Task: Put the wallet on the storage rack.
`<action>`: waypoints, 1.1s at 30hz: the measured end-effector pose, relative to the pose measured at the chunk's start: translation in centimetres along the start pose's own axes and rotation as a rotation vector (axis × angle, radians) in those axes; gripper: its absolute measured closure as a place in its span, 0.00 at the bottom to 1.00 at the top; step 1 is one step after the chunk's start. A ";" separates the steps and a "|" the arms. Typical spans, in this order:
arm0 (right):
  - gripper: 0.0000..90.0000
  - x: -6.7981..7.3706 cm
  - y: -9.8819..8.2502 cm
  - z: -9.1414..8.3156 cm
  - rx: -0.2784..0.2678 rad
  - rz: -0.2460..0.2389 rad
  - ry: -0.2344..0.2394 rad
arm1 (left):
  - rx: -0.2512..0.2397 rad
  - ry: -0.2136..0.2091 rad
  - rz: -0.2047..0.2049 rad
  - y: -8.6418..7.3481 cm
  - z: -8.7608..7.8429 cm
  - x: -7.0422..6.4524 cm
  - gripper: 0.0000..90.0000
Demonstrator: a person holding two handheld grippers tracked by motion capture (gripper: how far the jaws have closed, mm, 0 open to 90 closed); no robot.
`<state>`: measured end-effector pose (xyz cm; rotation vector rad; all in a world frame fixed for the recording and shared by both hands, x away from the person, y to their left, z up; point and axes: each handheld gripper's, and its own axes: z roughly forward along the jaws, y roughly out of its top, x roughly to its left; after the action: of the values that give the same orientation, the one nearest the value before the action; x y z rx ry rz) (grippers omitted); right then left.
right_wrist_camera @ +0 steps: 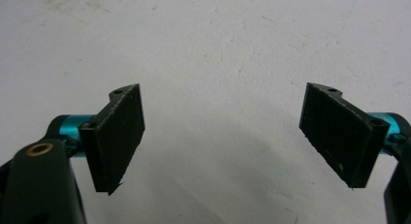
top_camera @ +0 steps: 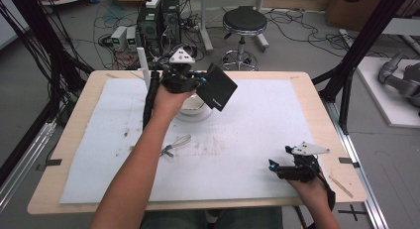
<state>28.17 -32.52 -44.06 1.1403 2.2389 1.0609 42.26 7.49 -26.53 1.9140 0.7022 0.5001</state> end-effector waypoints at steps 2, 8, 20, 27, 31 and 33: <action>0.18 0.1 0.0 0.0 0.003 0.003 0.002 | 0.004 0.018 -0.004 0.0 -0.3 0.6 0.93; 0.18 0.1 0.0 0.1 0.004 0.000 -0.002 | 0.015 0.064 -0.020 -0.4 -1.0 2.3 0.93; 0.18 0.1 0.0 0.2 0.014 -0.004 -0.003 | 0.055 0.107 -0.043 -1.9 0.0 4.1 0.92; 0.18 0.0 -0.2 0.1 0.017 0.000 -0.006 | 0.076 0.134 -0.051 -2.7 0.5 4.9 0.92; 0.18 0.0 -0.2 0.1 0.019 0.002 -0.006 | 0.084 0.155 -0.072 -3.4 0.4 5.7 0.92; 0.18 0.0 -0.2 0.1 0.021 0.002 -0.007 | 0.091 0.163 -0.078 -3.8 0.3 6.0 0.92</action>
<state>28.13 -32.55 -44.31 1.1530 2.2491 1.0345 45.96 12.53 -29.89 1.9366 0.9153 0.5881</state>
